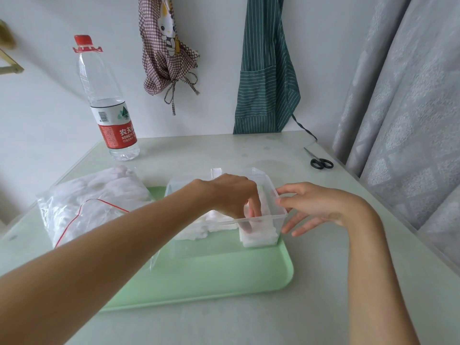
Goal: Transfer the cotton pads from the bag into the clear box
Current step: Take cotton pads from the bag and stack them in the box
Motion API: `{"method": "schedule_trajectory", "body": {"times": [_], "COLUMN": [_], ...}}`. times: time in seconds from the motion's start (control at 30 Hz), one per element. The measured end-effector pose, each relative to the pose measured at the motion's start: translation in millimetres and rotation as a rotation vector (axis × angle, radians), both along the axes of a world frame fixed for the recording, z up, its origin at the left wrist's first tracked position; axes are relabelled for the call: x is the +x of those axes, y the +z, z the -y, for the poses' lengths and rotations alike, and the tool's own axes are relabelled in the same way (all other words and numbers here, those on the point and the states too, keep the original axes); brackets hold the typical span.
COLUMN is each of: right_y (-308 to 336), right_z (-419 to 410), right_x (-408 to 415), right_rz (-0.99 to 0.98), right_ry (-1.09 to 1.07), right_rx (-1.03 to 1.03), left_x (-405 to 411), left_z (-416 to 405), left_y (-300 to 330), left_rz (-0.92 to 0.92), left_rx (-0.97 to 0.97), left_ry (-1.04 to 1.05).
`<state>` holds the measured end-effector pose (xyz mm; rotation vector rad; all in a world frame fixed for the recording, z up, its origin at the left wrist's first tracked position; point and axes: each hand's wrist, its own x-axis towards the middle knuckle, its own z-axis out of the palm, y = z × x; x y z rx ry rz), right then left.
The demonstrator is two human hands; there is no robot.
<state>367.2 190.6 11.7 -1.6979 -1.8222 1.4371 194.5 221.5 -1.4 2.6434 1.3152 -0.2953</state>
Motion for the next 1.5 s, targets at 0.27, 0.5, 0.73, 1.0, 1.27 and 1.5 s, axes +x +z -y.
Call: {"method": "schedule_trajectory", "body": {"times": [0.27,0.5,0.73,1.0,1.27,1.5], "right_y": [3,20,18,-20,-32,-32], "right_z": [0,6,53,47,46,49], "right_x": [2,-10,-115,-179,-178,-173], "right_rz": [0.061,0.122,0.075,0.365,0.294,0.270], "right_ry": [-0.028,-0.146,0.129,0.240,0.211,0.245], "right_rx": [0.039,0.545,0.845,1.029,1.069,1.032], "left_x": [-27,-129,-187,-176,-165,-153], "left_z": [16,98,156,138,125,120], "left_y": [13,31,19,-16,-22,-38], "left_rz": [0.215,0.561,0.525,0.330,0.266,0.159], "left_rx": [0.059,0.435,0.587,0.551,0.641,0.722], "left_ry": [0.154,0.543,0.737,0.622,0.680,0.735]}}
